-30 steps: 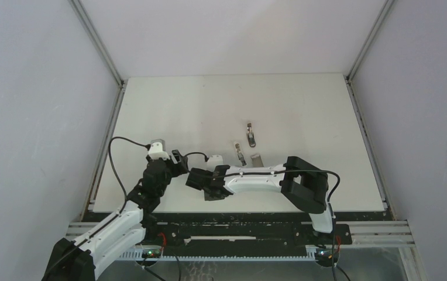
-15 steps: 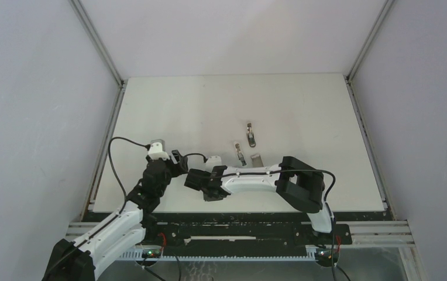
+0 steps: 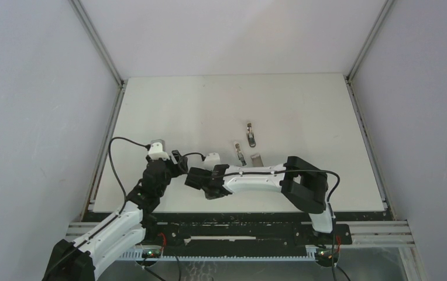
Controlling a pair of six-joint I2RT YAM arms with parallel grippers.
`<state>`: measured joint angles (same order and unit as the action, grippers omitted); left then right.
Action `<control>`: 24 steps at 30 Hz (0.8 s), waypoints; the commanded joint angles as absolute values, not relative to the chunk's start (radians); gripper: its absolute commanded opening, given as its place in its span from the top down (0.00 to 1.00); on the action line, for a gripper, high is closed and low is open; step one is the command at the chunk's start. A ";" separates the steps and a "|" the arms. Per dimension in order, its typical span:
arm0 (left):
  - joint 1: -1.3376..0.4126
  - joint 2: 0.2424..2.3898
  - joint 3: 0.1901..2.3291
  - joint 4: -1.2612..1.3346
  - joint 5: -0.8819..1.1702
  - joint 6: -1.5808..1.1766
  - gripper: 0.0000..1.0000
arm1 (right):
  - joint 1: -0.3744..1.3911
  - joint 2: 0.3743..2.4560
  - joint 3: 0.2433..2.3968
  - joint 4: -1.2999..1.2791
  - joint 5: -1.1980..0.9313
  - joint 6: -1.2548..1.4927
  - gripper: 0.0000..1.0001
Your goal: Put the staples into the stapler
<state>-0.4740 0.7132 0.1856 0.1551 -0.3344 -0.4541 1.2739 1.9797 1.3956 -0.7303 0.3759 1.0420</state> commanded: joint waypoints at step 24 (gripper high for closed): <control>-0.454 0.754 0.204 0.262 -0.301 -0.403 0.22 | 0.576 1.610 1.015 -0.224 0.148 0.261 0.83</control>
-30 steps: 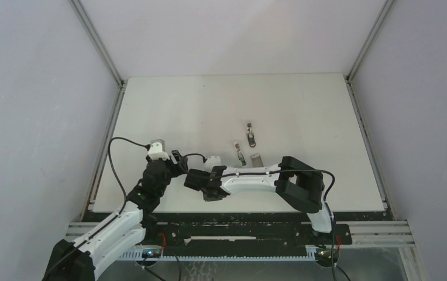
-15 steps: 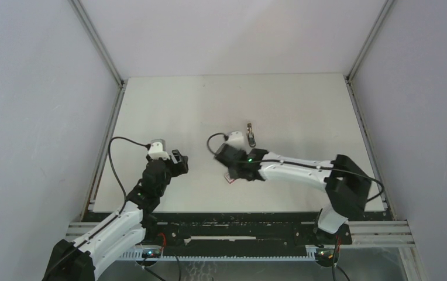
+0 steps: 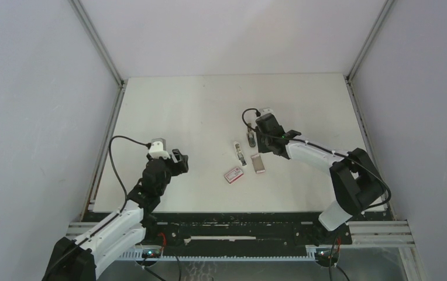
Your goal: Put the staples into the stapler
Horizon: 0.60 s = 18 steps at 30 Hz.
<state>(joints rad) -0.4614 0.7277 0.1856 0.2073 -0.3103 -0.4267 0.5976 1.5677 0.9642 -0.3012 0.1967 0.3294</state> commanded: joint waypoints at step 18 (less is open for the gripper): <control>-0.453 0.750 0.201 0.272 -0.287 -0.401 0.23 | 0.544 1.805 1.187 -0.222 0.106 0.211 0.84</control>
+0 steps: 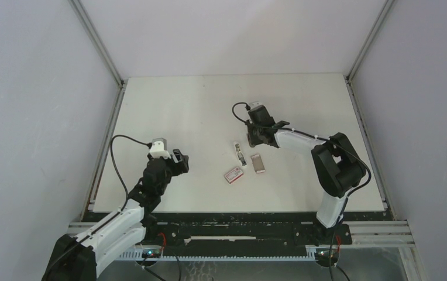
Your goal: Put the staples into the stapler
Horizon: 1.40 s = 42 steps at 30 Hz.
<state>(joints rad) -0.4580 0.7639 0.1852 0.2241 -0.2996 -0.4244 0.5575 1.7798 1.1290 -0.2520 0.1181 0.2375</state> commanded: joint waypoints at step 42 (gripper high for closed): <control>-0.451 0.753 0.201 0.275 -0.269 -0.402 0.25 | 0.525 1.855 1.261 -0.236 0.090 0.212 0.86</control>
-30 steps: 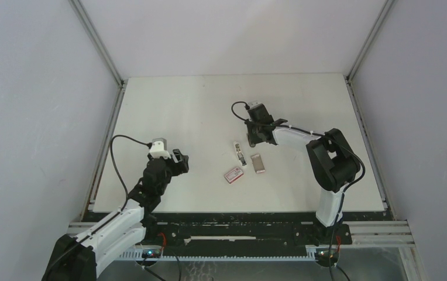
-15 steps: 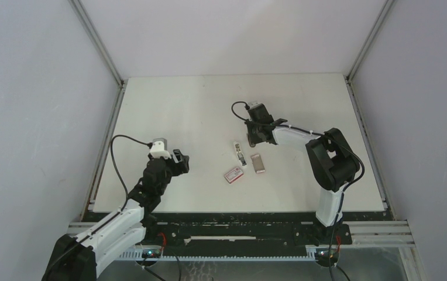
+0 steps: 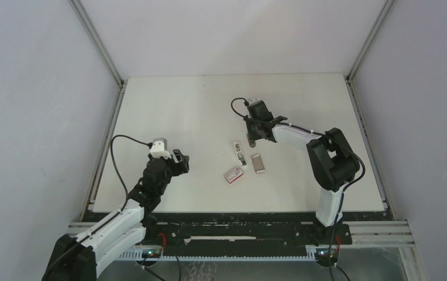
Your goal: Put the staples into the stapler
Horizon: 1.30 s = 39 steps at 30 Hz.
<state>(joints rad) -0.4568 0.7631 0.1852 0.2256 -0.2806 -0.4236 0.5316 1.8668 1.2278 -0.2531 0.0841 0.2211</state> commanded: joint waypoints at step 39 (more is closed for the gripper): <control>-0.449 0.750 0.199 0.277 -0.265 -0.402 0.25 | 0.510 1.850 1.261 -0.259 0.070 0.227 0.88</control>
<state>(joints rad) -0.4557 0.7563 0.1856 0.2264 -0.2798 -0.4236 0.5228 1.8946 1.2282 -0.2573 0.0757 0.2260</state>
